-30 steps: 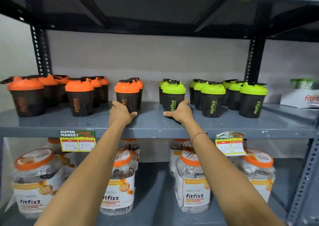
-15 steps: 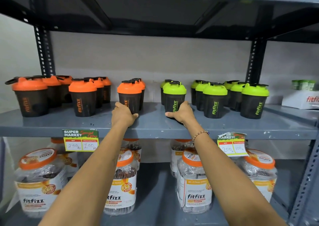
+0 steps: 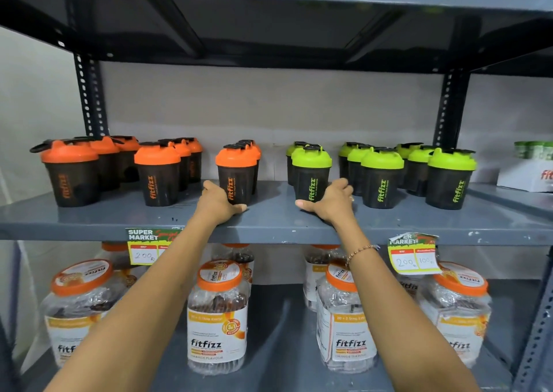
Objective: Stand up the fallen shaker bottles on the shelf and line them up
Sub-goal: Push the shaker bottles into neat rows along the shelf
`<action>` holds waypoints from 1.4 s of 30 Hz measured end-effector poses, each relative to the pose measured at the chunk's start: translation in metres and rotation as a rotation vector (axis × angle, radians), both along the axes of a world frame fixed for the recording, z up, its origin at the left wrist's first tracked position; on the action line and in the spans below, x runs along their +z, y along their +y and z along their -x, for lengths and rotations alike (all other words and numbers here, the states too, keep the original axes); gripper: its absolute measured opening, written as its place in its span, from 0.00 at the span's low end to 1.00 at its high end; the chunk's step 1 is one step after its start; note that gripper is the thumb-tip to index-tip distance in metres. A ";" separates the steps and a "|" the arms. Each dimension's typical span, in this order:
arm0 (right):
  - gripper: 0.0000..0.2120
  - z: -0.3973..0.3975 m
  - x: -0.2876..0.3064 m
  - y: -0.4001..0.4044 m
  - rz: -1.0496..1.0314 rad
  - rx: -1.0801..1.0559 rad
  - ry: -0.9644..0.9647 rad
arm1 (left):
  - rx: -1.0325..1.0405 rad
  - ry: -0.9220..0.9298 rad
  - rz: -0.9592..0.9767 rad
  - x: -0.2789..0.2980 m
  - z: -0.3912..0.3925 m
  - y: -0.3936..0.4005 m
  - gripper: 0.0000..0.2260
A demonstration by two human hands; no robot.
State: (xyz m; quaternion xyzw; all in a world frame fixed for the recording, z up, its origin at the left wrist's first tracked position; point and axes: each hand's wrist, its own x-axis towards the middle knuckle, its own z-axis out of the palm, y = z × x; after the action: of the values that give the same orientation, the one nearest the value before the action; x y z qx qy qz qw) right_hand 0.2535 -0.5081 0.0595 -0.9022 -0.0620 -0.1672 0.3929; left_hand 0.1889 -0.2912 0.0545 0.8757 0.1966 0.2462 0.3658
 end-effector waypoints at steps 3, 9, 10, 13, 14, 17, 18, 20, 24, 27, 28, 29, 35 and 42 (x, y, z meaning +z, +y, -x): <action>0.32 0.035 -0.009 0.020 -0.084 -0.023 -0.214 | 0.001 -0.097 -0.069 -0.007 0.017 0.021 0.28; 0.10 0.096 -0.007 0.127 -0.099 0.330 -0.170 | 0.084 -0.463 -0.156 -0.005 0.072 0.086 0.07; 0.10 0.102 -0.006 0.147 -0.104 0.358 -0.165 | 0.108 -0.494 -0.163 -0.004 0.082 0.106 0.06; 0.19 0.110 -0.007 0.200 -0.098 0.387 -0.153 | 0.190 -0.577 -0.184 -0.004 0.103 0.171 0.06; 0.24 0.110 -0.006 0.214 -0.085 0.377 -0.149 | 0.226 -0.582 -0.176 -0.005 0.108 0.190 0.09; 0.36 0.107 0.001 0.250 -0.064 0.328 -0.088 | 0.368 -0.462 -0.196 -0.008 0.119 0.237 0.19; 0.40 0.105 0.004 0.260 -0.063 0.319 -0.051 | 0.421 -0.399 -0.224 -0.010 0.121 0.248 0.23; 0.45 0.102 0.006 0.277 -0.042 0.309 0.018 | 0.455 -0.318 -0.224 -0.010 0.121 0.266 0.32; 0.49 0.097 0.006 0.302 -0.076 0.197 0.103 | 0.332 -0.194 -0.105 -0.004 0.109 0.287 0.44; 0.46 0.094 0.004 0.312 -0.058 0.124 0.078 | 0.251 -0.187 -0.022 -0.003 0.100 0.291 0.46; 0.45 0.093 0.003 0.313 -0.064 0.118 0.066 | 0.246 -0.194 -0.003 -0.003 0.099 0.291 0.45; 0.43 0.092 0.002 0.314 -0.076 0.117 0.054 | 0.244 -0.193 0.004 -0.002 0.097 0.291 0.45; 0.35 0.090 -0.004 0.316 -0.070 0.133 0.009 | 0.197 -0.176 0.052 0.001 0.096 0.299 0.37; 0.35 0.095 0.001 0.323 0.005 0.130 0.023 | 0.214 -0.083 -0.017 0.004 0.100 0.318 0.33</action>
State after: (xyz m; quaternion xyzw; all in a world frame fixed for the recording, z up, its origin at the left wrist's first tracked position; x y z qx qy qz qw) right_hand 0.1583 -0.1847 0.0608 -0.8991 -0.1165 -0.1307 0.4011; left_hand 0.0885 0.0267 0.0589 0.8418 0.2716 0.3217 0.3377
